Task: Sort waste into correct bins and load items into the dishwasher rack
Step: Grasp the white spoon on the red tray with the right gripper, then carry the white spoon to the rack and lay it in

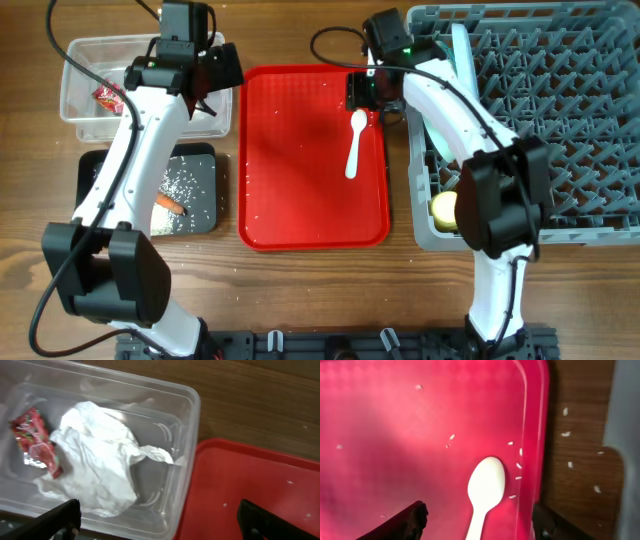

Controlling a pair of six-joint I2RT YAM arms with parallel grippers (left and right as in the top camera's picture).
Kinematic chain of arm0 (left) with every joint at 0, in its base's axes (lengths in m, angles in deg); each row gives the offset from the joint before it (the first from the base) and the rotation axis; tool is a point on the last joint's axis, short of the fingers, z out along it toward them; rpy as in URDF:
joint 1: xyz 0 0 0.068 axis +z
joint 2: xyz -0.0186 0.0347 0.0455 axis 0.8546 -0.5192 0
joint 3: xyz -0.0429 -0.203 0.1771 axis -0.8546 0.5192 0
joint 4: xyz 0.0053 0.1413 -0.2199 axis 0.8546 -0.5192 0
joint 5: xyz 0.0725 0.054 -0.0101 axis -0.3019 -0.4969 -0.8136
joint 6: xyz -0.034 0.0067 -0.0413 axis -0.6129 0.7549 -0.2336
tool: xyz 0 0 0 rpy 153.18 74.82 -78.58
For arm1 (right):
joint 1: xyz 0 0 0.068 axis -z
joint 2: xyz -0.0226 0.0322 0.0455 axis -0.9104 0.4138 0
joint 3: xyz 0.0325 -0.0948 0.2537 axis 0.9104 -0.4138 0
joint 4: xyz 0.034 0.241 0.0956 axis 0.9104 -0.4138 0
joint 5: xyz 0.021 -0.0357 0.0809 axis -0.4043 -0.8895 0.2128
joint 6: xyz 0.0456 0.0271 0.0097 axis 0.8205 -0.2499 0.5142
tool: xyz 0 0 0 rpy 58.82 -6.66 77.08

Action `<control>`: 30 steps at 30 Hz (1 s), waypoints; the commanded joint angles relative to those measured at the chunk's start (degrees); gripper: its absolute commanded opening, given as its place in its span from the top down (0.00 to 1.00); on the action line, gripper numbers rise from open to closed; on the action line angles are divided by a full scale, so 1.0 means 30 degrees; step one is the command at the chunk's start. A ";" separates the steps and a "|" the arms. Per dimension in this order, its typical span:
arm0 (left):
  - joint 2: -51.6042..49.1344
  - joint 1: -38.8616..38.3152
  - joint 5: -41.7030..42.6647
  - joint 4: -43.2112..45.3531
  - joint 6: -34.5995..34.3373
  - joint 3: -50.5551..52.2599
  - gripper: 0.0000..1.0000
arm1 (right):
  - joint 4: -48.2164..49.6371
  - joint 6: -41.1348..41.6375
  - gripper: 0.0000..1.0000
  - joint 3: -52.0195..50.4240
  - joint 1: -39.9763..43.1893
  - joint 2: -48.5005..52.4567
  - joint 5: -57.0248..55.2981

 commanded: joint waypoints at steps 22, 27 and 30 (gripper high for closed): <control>0.0211 0.1217 -0.1384 0.0233 0.0109 -0.0073 0.00 | 0.0386 0.1982 0.94 -0.0546 -0.0576 0.2994 0.1180; 0.0211 0.1217 -0.1384 0.0233 0.0102 -0.0073 0.00 | 0.0641 0.1501 0.96 -0.0546 -0.0576 0.3104 0.0816; 0.0211 0.1217 -0.1384 0.0233 0.0102 -0.0073 0.00 | -0.0583 0.0933 0.96 -0.0029 -0.0423 0.2244 0.0597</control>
